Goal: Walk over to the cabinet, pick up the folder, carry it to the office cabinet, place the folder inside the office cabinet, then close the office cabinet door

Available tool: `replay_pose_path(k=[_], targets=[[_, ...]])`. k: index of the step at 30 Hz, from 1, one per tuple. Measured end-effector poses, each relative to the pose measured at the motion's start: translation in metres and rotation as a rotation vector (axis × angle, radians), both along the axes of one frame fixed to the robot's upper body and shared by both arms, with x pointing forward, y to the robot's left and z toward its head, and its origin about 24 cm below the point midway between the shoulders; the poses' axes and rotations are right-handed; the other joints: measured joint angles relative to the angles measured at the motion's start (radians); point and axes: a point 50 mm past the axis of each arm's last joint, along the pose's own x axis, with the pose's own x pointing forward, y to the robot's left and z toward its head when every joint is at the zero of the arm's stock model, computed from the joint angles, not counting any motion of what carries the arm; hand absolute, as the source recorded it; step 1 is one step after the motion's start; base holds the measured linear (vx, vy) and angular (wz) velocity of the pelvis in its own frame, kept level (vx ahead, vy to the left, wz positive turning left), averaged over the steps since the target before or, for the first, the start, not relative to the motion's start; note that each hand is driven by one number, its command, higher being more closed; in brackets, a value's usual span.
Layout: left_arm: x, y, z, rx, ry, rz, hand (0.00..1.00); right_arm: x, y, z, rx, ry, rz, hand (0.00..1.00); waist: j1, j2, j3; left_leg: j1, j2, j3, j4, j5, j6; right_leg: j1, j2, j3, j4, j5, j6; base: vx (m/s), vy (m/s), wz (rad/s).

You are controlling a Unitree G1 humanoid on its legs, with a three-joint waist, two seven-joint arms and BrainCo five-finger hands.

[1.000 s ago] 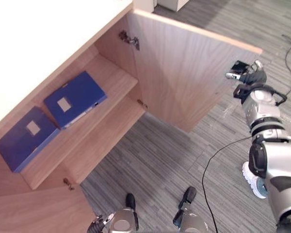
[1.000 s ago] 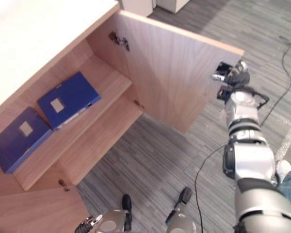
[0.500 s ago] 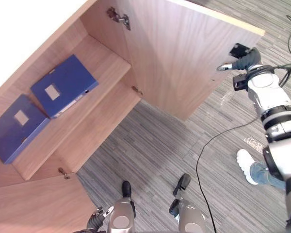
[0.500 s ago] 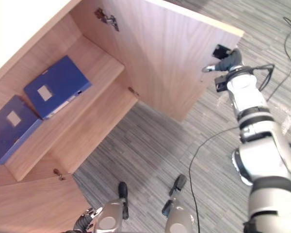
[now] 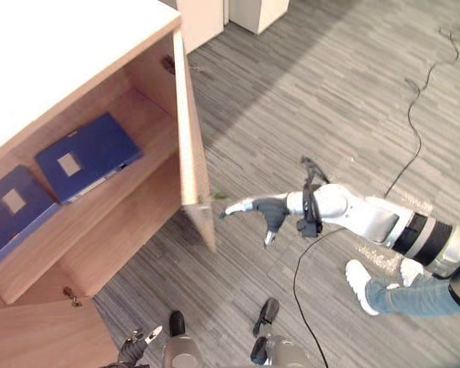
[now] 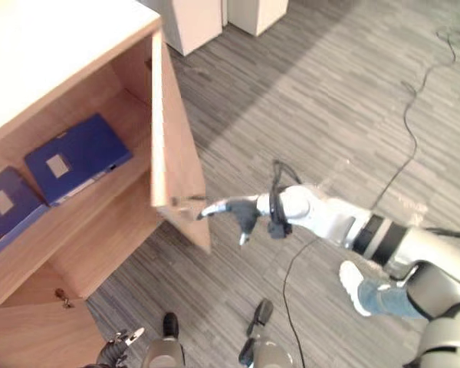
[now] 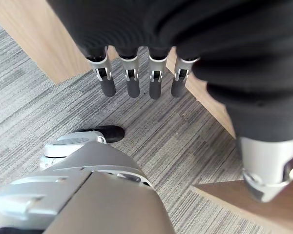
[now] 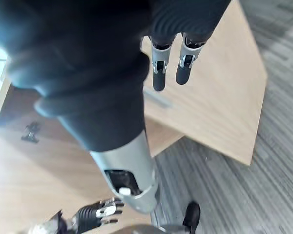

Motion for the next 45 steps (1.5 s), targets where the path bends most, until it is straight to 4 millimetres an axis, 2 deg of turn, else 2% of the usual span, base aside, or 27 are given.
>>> replay_pose_path(k=[5,8,11,12,13,14,15,16,17,20,21,22,23,24,25,26,27,28,29,30,31,35,38,40,41,43,45], targets=[[-0.007,0.011,0.001,0.014,0.021,0.030,0.00,-0.017,-0.007,-0.030,-0.017,0.140,0.001,0.00,0.007,-0.053,-0.046,0.026,0.000,-0.002,-0.019,0.000,0.000,0.027,0.000,0.001,-0.001,-0.009,0.007,-0.02,0.041,0.06],[-0.007,0.012,0.001,0.011,0.019,0.045,0.00,-0.028,-0.006,-0.044,0.015,0.223,0.003,0.00,0.027,-0.062,-0.054,0.012,0.000,-0.004,0.000,-0.005,0.008,0.032,-0.002,0.001,0.000,-0.022,0.018,-0.10,0.060,0.20],[-0.008,0.015,0.002,0.012,0.012,0.079,0.00,-0.034,-0.003,-0.065,0.026,0.300,-0.015,0.00,0.059,-0.073,-0.045,-0.081,0.007,0.010,0.186,-0.028,0.053,0.072,-0.021,-0.042,0.003,-0.025,0.023,-0.10,0.046,0.59],[-0.010,0.015,0.001,0.011,0.016,0.082,0.00,-0.035,-0.005,-0.074,0.028,0.323,-0.036,0.00,0.072,-0.072,-0.044,-0.085,0.011,0.047,0.211,-0.023,0.070,0.093,-0.026,-0.066,0.003,-0.027,0.023,-0.12,0.055,1.05],[-0.008,0.013,0.001,0.007,0.013,0.076,0.00,-0.038,-0.012,-0.088,0.026,0.351,-0.084,0.00,0.079,-0.075,-0.044,-0.097,0.010,0.146,0.210,-0.002,0.125,0.118,-0.043,-0.123,0.003,-0.038,0.027,-0.09,0.097,1.14],[-0.006,0.011,0.001,0.004,0.012,0.067,0.00,-0.040,-0.017,-0.096,0.023,0.363,-0.112,0.00,0.078,-0.078,-0.044,-0.093,0.006,0.208,0.196,0.009,0.145,0.127,-0.060,-0.153,0.004,-0.044,0.029,-0.08,0.163,1.49],[-0.004,0.005,-0.001,-0.010,0.012,0.057,0.00,-0.043,-0.027,-0.112,0.037,0.396,-0.191,0.00,0.072,-0.073,-0.046,-0.095,0.014,0.358,0.212,-0.037,0.196,0.135,-0.072,-0.212,0.011,-0.048,0.034,-0.04,0.174,1.30],[-0.006,0.000,-0.003,-0.020,0.025,0.041,0.00,-0.044,-0.032,-0.127,0.051,0.418,-0.260,0.00,0.073,-0.058,-0.053,-0.095,0.021,0.446,0.202,-0.075,0.215,0.143,-0.068,-0.251,0.014,-0.052,0.040,-0.04,0.208,1.35],[-0.011,-0.002,-0.005,-0.025,0.050,0.023,0.00,-0.045,-0.031,-0.146,0.075,0.452,-0.341,0.00,0.074,-0.063,-0.050,-0.093,0.007,0.447,0.158,-0.065,0.171,0.150,-0.072,-0.281,0.016,-0.052,0.047,-0.02,0.141,1.11],[-0.010,-0.015,-0.010,-0.057,0.075,-0.014,0.00,-0.041,-0.036,-0.196,0.112,0.519,-0.625,0.00,0.066,-0.063,-0.049,-0.058,-0.102,0.374,-0.002,-0.007,0.159,0.187,-0.115,-0.348,0.014,-0.046,0.058,0.01,0.146,1.23],[-0.008,-0.018,-0.010,-0.072,0.069,-0.006,0.00,-0.043,-0.041,-0.220,0.167,0.574,-0.835,0.00,0.064,-0.053,-0.053,-0.041,-0.147,0.322,-0.067,0.016,0.155,0.214,-0.134,-0.401,0.022,-0.046,0.069,0.06,0.163,1.42],[-0.007,-0.021,-0.011,-0.100,0.053,0.032,0.00,-0.051,-0.049,-0.241,0.249,0.631,-1.098,0.00,0.060,-0.047,-0.058,-0.023,-0.187,0.272,-0.125,0.032,0.147,0.243,-0.156,-0.462,0.032,-0.056,0.089,0.09,0.151,1.46],[-0.007,-0.021,-0.011,-0.110,0.048,0.049,0.00,-0.056,-0.052,-0.250,0.291,0.666,-1.220,0.00,0.060,-0.044,-0.059,-0.013,-0.204,0.257,-0.150,0.034,0.145,0.255,-0.168,-0.489,0.040,-0.062,0.097,0.14,0.145,1.57],[-0.008,-0.023,-0.012,-0.126,0.050,0.071,0.00,-0.070,-0.062,-0.264,0.358,0.729,-1.430,0.00,0.057,-0.036,-0.063,-0.008,-0.234,0.208,-0.172,0.038,0.145,0.282,-0.202,-0.547,0.092,-0.083,0.124,0.18,0.152,1.57],[-0.008,-0.024,-0.013,-0.135,0.056,0.088,0.00,-0.090,-0.074,-0.276,0.367,0.758,-1.623,0.00,0.058,-0.033,-0.065,0.001,-0.266,0.158,-0.169,0.042,0.150,0.308,-0.265,-0.599,0.189,-0.123,0.149,0.23,0.207,1.56],[-0.008,-0.023,-0.013,-0.137,0.055,0.093,0.00,-0.100,-0.080,-0.282,0.357,0.767,-1.697,0.00,0.059,-0.035,-0.064,0.010,-0.286,0.132,-0.169,0.043,0.152,0.324,-0.299,-0.617,0.247,-0.146,0.152,0.27,0.285,1.85],[-0.008,-0.023,-0.013,-0.128,0.066,0.079,0.00,-0.131,-0.099,-0.294,0.301,0.768,-1.871,0.00,0.044,-0.035,-0.069,0.030,-0.349,0.027,-0.165,0.064,0.183,0.379,-0.400,-0.636,0.402,-0.173,0.135,0.27,0.310,2.13],[-0.007,-0.024,-0.012,-0.124,0.068,0.060,0.00,-0.154,-0.109,-0.301,0.266,0.784,-1.977,0.00,0.025,-0.034,-0.082,0.034,-0.380,-0.052,-0.159,0.080,0.207,0.370,-0.466,-0.570,0.547,-0.172,0.038,0.23,0.265,2.01],[-0.005,-0.024,-0.012,-0.123,0.065,0.056,0.00,-0.157,-0.110,-0.302,0.262,0.787,-1.989,0.00,0.019,-0.033,-0.082,0.037,-0.381,-0.066,-0.159,0.082,0.215,0.363,-0.473,-0.544,0.572,-0.181,0.020,0.18,0.165,1.67],[0.003,-0.026,-0.011,-0.120,0.050,0.051,0.00,-0.168,-0.109,-0.305,0.277,0.818,-2.047,0.00,0.013,-0.030,-0.078,0.040,-0.377,-0.130,-0.147,0.087,0.229,0.311,-0.443,-0.355,0.619,-0.252,0.037,0.15,0.077,1.19],[0.008,-0.027,-0.010,-0.123,0.037,0.050,0.00,-0.176,-0.106,-0.307,0.289,0.840,-2.071,0.00,0.011,-0.026,-0.077,0.044,-0.369,-0.177,-0.136,0.082,0.232,0.276,-0.386,-0.226,0.600,-0.297,0.072,0.13,0.027,1.25],[0.016,-0.027,-0.008,-0.110,0.021,0.009,0.00,-0.196,-0.101,-0.312,0.361,0.891,-2.166,0.00,-0.032,-0.024,-0.076,0.043,-0.359,-0.332,-0.085,0.057,0.213,0.187,-0.231,0.164,0.464,-0.340,0.124,0.07,-0.089,1.16],[0.017,-0.027,-0.008,-0.110,0.015,0.009,0.00,-0.213,-0.099,-0.315,0.428,0.941,-2.268,0.00,-0.042,-0.032,-0.082,0.042,-0.357,-0.425,-0.067,0.040,0.192,0.153,-0.208,0.278,0.427,-0.336,0.126,-0.03,-0.179,1.16],[0.014,-0.023,-0.007,-0.105,0.009,0.034,0.00,-0.220,-0.096,-0.317,0.428,0.966,-2.285,0.00,-0.040,-0.061,-0.103,0.041,-0.361,-0.455,-0.071,0.036,0.175,0.149,-0.200,0.286,0.381,-0.272,0.150,0.00,-0.273,0.76],[0.009,-0.015,-0.007,-0.092,0.009,0.066,0.00,-0.221,-0.089,-0.318,0.434,0.989,-2.278,0.00,-0.040,-0.091,-0.124,0.043,-0.362,-0.463,-0.089,0.038,0.155,0.142,-0.195,0.272,0.346,-0.217,0.156,0.04,-0.326,0.26],[0.003,-0.015,-0.008,-0.097,0.021,0.095,0.00,-0.217,-0.084,-0.318,0.453,1.003,-2.258,0.00,-0.038,-0.092,-0.154,0.039,-0.322,-0.467,-0.119,0.043,0.121,0.166,-0.158,0.269,0.268,-0.237,0.164,0.05,-0.353,-0.04],[0.001,-0.014,-0.009,-0.101,0.029,0.111,0.00,-0.212,-0.082,-0.317,0.468,1.003,-2.229,0.00,-0.043,-0.092,-0.155,0.038,-0.281,-0.470,-0.161,0.067,0.082,0.183,-0.115,0.257,0.187,-0.269,0.138,0.03,-0.322,-0.06]])
